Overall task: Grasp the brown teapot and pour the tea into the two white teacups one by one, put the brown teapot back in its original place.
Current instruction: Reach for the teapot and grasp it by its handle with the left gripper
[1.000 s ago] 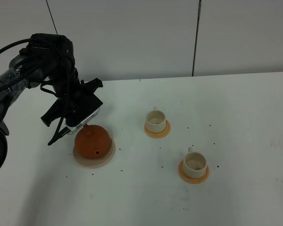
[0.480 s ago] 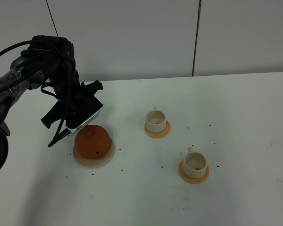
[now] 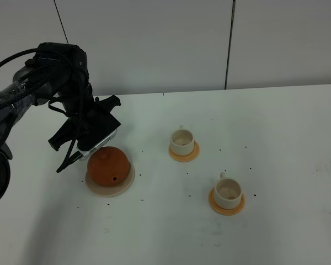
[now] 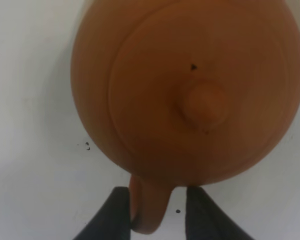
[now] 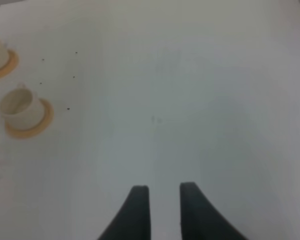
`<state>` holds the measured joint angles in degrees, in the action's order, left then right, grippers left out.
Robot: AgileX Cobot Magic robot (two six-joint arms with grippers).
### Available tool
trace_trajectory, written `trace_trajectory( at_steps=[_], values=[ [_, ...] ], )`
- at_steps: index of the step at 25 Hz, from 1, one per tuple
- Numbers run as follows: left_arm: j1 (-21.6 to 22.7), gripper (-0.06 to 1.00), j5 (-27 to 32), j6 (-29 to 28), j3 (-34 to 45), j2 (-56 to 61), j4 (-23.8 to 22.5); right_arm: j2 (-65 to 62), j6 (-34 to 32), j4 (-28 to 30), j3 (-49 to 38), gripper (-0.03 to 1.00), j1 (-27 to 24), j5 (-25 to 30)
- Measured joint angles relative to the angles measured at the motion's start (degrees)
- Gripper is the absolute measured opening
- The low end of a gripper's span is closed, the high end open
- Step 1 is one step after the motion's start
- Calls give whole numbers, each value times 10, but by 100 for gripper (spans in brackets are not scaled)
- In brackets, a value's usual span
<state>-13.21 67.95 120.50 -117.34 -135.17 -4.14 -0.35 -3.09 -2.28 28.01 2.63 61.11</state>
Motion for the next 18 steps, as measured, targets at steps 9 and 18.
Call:
trace_trajectory(
  at_steps=[9,18],
  values=[
    [0,17,0,1,0,-1,-6,0,0,0,0,15,0,0],
    [0,21,0,1,0,-1,0,0,0,0,0,15,0,0]
  ],
)
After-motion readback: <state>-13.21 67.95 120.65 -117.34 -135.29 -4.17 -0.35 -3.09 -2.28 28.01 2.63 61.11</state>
